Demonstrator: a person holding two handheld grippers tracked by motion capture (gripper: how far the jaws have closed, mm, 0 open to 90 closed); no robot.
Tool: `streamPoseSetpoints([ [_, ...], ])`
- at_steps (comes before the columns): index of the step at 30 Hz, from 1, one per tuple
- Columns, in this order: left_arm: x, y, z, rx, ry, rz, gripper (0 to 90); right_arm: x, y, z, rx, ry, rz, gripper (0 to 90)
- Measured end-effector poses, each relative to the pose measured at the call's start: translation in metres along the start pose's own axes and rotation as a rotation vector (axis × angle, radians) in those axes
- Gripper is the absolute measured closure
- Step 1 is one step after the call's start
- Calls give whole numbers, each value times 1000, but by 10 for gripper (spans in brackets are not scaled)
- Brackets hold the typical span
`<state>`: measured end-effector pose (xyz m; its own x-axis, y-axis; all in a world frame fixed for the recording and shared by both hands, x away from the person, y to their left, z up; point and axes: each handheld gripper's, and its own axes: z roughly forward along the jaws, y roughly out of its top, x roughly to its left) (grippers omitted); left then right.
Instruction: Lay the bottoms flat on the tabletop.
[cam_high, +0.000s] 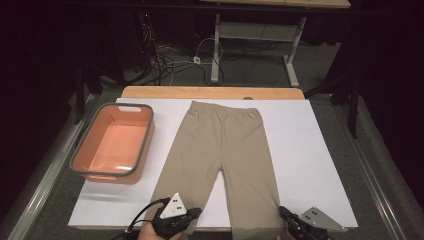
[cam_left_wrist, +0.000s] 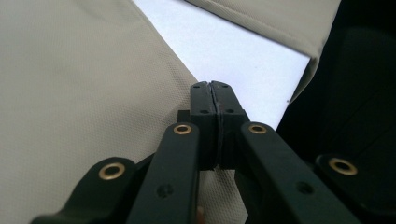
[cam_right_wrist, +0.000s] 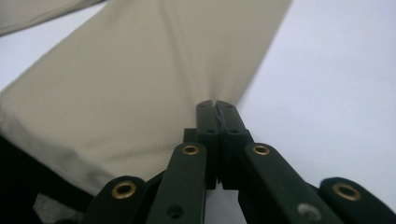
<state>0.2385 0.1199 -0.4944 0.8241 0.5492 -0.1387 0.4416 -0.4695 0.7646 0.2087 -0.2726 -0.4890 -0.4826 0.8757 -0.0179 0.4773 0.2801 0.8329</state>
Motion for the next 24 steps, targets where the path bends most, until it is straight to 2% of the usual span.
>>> streamPoseSetpoints([
  [2, -4, 2, 0, -4, -17, 14, 868, -7, 1, -8, -12, -25, 5, 900],
  [4, -13, 6, -1, -25, -46, 24, 868, -13, 0, -13, -17, -42, 13, 900],
  [6, -24, 11, 1, -27, -70, 50, 868, -17, -1, -16, -17, -54, 18, 894],
  [8, -33, 13, 5, -12, -69, 85, 868, -19, -1, -16, -20, -46, 29, 808],
  [10, -35, 13, 7, 0, -59, 95, 866, -17, 2, -17, -32, -32, 29, 753],
  [13, -33, 10, 7, 10, -57, 83, 865, -7, 8, -16, -49, 5, 4, 719],
  [16, -33, 7, 6, 5, -44, 81, 857, 9, 12, -9, -54, 64, -19, 716],
  [17, -34, 6, 5, -5, -46, 75, 832, 15, 14, -6, -47, 85, -36, 714],
  [19, -35, 6, 5, -19, -48, 76, 723, 27, 18, -1, -40, 118, -64, 713],
  [24, -41, 11, 13, -29, -38, 100, 612, 58, 23, 13, -18, 210, -128, 695],
])
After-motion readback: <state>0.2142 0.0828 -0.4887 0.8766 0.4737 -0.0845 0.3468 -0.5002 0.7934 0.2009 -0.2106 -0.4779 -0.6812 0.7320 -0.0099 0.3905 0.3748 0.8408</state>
